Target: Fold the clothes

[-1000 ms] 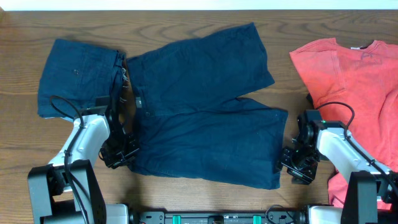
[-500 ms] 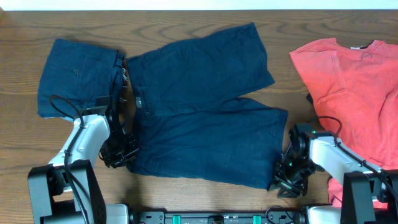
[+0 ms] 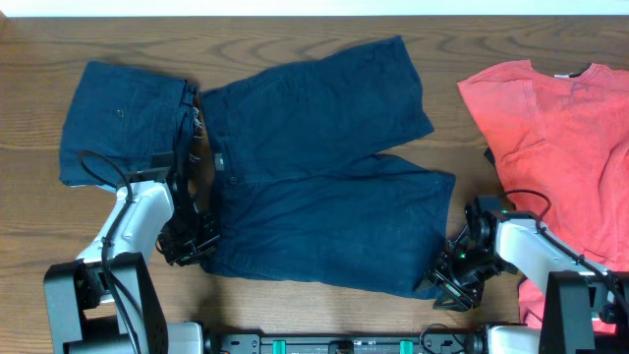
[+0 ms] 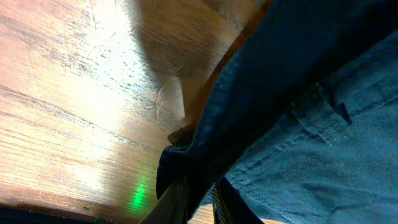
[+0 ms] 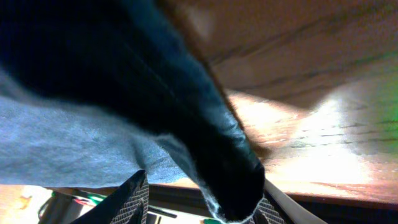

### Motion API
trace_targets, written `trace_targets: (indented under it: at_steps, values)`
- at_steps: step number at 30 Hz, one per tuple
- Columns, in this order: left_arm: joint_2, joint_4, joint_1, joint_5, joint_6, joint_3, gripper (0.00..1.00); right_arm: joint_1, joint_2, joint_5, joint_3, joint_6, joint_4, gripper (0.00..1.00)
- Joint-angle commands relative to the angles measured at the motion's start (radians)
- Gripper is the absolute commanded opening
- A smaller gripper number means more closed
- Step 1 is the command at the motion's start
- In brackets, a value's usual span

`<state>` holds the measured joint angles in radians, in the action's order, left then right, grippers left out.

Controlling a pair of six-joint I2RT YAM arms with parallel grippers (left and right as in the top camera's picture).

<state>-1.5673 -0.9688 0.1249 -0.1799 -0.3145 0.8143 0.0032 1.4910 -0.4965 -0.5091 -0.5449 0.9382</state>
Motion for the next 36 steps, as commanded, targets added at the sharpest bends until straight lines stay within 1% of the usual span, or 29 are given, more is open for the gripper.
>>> trace_targets:
  at_steps: [1,2,3,5,7,9,11,13,15,16,18,23,28,32,35,36]
  values:
    - [0.002,-0.018,0.0,0.008,0.006,0.014,0.17,-0.031,0.001,0.134,0.006,0.007,-0.061,0.49]
    - [0.002,-0.022,0.0,0.009,0.006,0.014,0.17,-0.037,0.001,0.135,0.006,0.007,-0.064,0.48]
    - [0.002,-0.024,0.0,0.009,0.006,0.014,0.21,-0.043,0.001,0.143,0.006,0.004,-0.064,0.46]
    - [0.002,-0.026,0.0,0.008,0.006,0.014,0.24,-0.055,0.001,0.179,0.006,-0.025,-0.06,0.4]
    - [0.002,-0.026,0.0,0.008,0.006,0.014,0.33,-0.068,0.001,0.194,0.006,-0.039,-0.056,0.32]
    - [0.002,-0.025,0.001,0.006,0.005,0.015,0.38,-0.079,0.001,0.194,0.006,-0.039,-0.056,0.28]
    - [0.002,-0.026,0.001,0.004,0.006,0.015,0.45,-0.084,0.001,0.194,0.006,-0.039,-0.056,0.21]
    - [0.002,-0.026,0.001,0.002,0.006,0.015,0.51,-0.084,0.001,0.194,0.006,-0.039,-0.056,0.18]
    - [0.002,-0.026,0.003,-0.024,0.006,0.015,0.54,-0.084,0.001,0.194,0.006,-0.039,-0.057,0.08]
    - [0.002,-0.026,0.003,-0.041,0.006,0.015,0.55,-0.084,0.001,0.194,0.006,-0.039,-0.059,0.01]
    - [0.002,-0.029,0.003,-0.066,0.006,0.015,0.56,-0.084,0.001,0.193,0.005,-0.039,-0.06,0.01]
    - [0.002,-0.056,0.003,-0.068,0.006,0.007,0.64,-0.084,0.001,0.194,0.0,-0.032,-0.06,0.01]
    - [0.002,-0.058,0.003,-0.067,0.004,-0.019,0.65,-0.084,0.001,0.193,-0.002,-0.029,-0.06,0.01]
    - [0.002,0.011,0.003,-0.062,-0.024,-0.04,0.64,-0.084,0.001,0.193,-0.002,-0.022,-0.061,0.01]
    - [0.0,0.036,0.003,-0.063,-0.06,-0.055,0.5,-0.084,0.001,0.193,-0.002,-0.022,-0.061,0.01]
    - [-0.001,0.035,0.003,-0.063,-0.062,-0.061,0.47,-0.084,0.001,0.193,-0.002,-0.022,-0.06,0.01]
